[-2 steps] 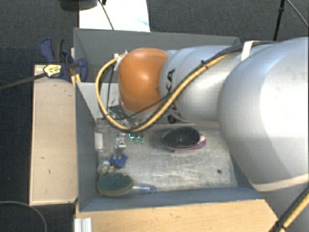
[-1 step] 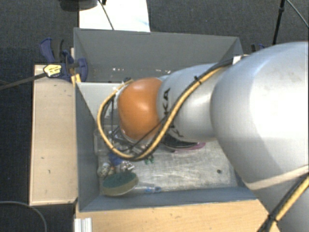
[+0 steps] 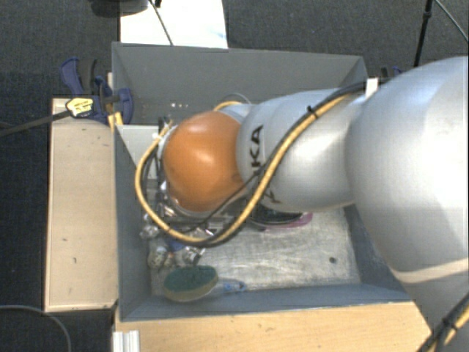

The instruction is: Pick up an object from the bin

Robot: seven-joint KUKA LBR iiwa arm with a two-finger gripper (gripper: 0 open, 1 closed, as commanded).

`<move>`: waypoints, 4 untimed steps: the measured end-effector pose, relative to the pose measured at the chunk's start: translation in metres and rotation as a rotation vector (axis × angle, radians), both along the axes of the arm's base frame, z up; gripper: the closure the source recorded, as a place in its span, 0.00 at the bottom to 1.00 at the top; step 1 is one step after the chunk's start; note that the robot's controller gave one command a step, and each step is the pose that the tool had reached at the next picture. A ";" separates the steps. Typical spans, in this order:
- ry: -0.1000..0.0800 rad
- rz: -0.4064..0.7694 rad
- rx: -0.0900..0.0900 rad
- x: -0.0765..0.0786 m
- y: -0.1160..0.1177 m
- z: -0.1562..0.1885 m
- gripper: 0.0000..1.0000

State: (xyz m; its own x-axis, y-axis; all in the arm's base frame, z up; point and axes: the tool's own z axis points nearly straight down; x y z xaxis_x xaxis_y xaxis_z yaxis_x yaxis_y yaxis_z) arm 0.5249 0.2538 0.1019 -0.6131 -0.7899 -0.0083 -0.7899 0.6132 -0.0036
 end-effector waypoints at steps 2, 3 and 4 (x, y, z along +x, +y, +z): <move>0.002 1.027 -0.005 0.032 -0.011 -0.031 0.00; 0.006 1.017 -0.005 0.032 -0.010 -0.031 0.00; 0.005 1.012 -0.006 0.033 -0.010 -0.029 1.00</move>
Offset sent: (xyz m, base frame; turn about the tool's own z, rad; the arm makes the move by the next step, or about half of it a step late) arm 0.0282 -0.0165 0.0071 -0.6264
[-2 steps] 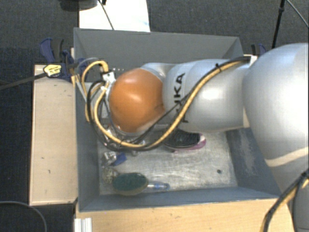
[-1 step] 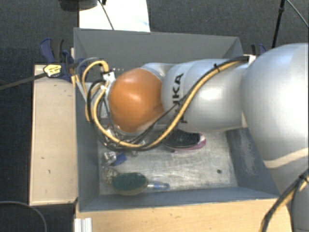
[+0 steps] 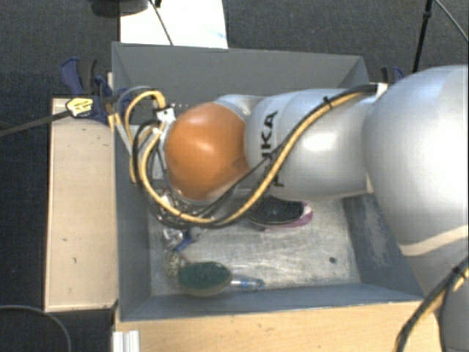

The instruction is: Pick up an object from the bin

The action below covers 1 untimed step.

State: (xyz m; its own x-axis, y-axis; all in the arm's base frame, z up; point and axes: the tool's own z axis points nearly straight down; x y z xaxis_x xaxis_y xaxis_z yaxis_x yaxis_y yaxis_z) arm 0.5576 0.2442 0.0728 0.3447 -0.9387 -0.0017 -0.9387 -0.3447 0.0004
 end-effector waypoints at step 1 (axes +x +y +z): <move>-0.002 -0.010 0.004 0.000 0.001 0.008 1.00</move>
Offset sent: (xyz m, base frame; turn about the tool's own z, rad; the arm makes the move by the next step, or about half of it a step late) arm -0.0003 0.0000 0.0073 0.0000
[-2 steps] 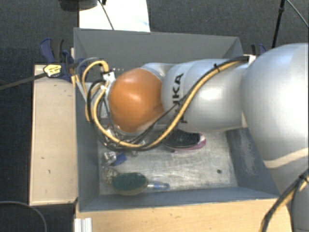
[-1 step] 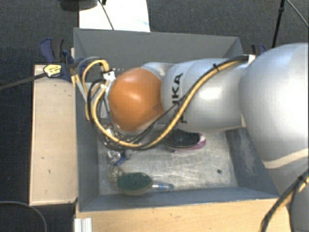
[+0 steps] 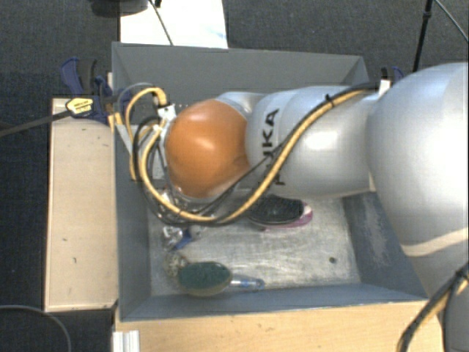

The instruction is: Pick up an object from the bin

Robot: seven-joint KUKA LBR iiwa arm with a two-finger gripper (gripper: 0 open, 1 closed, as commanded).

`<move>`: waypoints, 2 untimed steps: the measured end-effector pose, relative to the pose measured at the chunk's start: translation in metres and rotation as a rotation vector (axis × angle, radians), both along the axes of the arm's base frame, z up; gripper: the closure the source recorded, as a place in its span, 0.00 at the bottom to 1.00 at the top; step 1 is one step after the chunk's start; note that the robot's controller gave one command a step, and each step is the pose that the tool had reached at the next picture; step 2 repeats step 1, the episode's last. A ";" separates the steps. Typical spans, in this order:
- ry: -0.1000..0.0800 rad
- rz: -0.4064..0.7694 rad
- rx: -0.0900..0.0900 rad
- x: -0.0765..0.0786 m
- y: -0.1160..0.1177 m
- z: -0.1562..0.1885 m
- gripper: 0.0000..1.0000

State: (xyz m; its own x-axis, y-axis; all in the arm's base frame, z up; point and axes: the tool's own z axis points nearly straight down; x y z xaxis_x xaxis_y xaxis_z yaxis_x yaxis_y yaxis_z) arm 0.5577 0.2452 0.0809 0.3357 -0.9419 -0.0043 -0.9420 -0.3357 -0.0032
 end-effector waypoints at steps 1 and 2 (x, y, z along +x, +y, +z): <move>-0.003 -0.011 -0.001 0.001 0.001 0.041 1.00; -0.003 -0.011 -0.001 0.001 0.001 0.041 1.00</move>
Offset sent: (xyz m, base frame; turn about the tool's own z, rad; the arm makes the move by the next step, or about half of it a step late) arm 0.0001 0.0001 0.0380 0.0000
